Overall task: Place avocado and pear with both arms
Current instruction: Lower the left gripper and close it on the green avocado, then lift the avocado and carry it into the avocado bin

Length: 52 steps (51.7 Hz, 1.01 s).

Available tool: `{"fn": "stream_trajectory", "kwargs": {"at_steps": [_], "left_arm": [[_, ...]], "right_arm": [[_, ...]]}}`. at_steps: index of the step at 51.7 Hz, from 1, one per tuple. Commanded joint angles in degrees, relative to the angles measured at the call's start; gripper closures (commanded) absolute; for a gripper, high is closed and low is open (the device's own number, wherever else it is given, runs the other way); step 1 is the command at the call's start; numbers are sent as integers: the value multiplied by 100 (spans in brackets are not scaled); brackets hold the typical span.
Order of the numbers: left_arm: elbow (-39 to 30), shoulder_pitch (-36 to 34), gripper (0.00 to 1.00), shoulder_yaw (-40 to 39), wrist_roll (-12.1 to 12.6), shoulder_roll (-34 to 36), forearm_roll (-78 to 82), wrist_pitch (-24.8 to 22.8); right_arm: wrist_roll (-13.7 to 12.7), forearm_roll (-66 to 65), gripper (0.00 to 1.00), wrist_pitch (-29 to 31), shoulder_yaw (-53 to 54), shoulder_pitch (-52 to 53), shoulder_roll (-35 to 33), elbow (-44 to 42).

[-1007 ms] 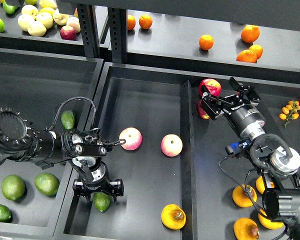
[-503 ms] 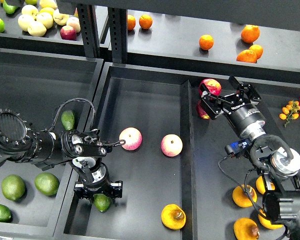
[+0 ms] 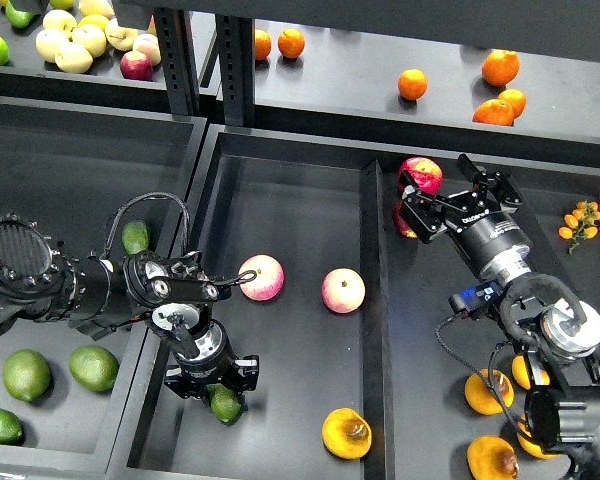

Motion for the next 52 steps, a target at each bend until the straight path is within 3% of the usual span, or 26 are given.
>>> {"fn": "stream_trajectory", "kwargs": {"at_steps": [1, 17, 38, 52], "left_arm": [[-43, -183, 78, -28, 0, 0, -10, 1], [-7, -842, 77, -248, 0, 26, -1, 1], [-16, -1203, 76, -547, 0, 1977, 104, 1], [63, -606, 74, -1118, 0, 2961, 816, 1]], "right_arm": [[0, 0, 0, 1, 0, -4, 0, 4], [0, 0, 0, 71, 0, -39, 0, 188], [-9, 9, 0, 62, 0, -57, 0, 276], [-17, 9, 0, 62, -9, -83, 0, 294]]}}
